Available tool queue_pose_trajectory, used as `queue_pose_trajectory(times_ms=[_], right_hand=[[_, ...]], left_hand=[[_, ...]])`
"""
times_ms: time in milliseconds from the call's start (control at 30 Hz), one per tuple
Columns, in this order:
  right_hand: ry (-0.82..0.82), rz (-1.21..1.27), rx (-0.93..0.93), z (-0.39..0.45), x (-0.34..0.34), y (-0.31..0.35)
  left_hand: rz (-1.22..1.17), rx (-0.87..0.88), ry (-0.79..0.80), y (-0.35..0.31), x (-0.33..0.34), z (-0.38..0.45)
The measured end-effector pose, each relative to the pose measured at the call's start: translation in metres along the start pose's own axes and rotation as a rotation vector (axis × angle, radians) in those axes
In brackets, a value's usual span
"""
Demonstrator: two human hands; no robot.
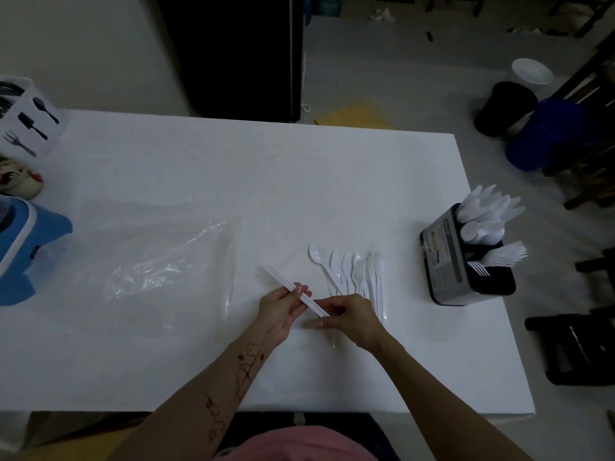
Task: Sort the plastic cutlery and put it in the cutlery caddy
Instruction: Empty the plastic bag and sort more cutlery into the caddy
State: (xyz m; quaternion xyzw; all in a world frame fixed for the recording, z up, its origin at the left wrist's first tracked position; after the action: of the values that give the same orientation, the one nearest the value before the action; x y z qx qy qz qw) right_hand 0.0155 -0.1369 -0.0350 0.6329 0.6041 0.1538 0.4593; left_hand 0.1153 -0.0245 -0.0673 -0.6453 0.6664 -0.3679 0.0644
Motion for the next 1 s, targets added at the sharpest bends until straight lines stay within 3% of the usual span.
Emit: queue_pose_trajectory(times_ms=[133, 233, 333, 400, 467, 567, 767, 1000], right_hand=[[0.129, 0.209, 0.04, -0.001, 0.001, -0.004], [0.113, 0.282, 0.123, 0.0, -0.001, -0.01], [0.073, 0.141, 0.159, 0.001, -0.001, -0.009], [-0.045, 0.029, 0.209, 0.003, -0.004, -0.014], [-0.194, -0.189, 0.264, 0.004, -0.01, -0.018], [-0.239, -0.444, 0.333, 0.003, -0.007, -0.023], [-0.267, -0.497, 0.371, 0.001, -0.007, -0.027], [-0.269, -0.662, 0.246, -0.002, -0.005, -0.018]], left_hand=[[-0.078, -0.013, -0.041, -0.003, -0.006, 0.003], [-0.009, -0.039, 0.003, -0.002, -0.003, 0.0], [0.053, -0.015, -0.004, -0.002, -0.002, -0.001], [0.083, 0.03, -0.037, -0.005, -0.005, 0.002], [0.122, 0.056, -0.033, -0.008, -0.008, 0.004], [0.177, 0.038, -0.007, -0.008, -0.012, 0.003], [0.199, -0.017, 0.005, -0.003, -0.015, 0.001], [0.236, -0.046, -0.001, 0.003, -0.016, -0.002]])
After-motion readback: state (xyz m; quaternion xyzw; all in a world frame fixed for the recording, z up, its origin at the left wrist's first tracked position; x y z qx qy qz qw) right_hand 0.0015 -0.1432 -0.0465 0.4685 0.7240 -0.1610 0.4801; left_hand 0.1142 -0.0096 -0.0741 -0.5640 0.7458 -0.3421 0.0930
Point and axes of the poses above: each hand's wrist, its own z-axis towards the middle knuckle, its own x-axis out of the palm, y = z × x, the point moved 6 cm from there along z, towards the middle knuckle, and after that the axes turned 6 degrees about x, right-handed, at the moved point
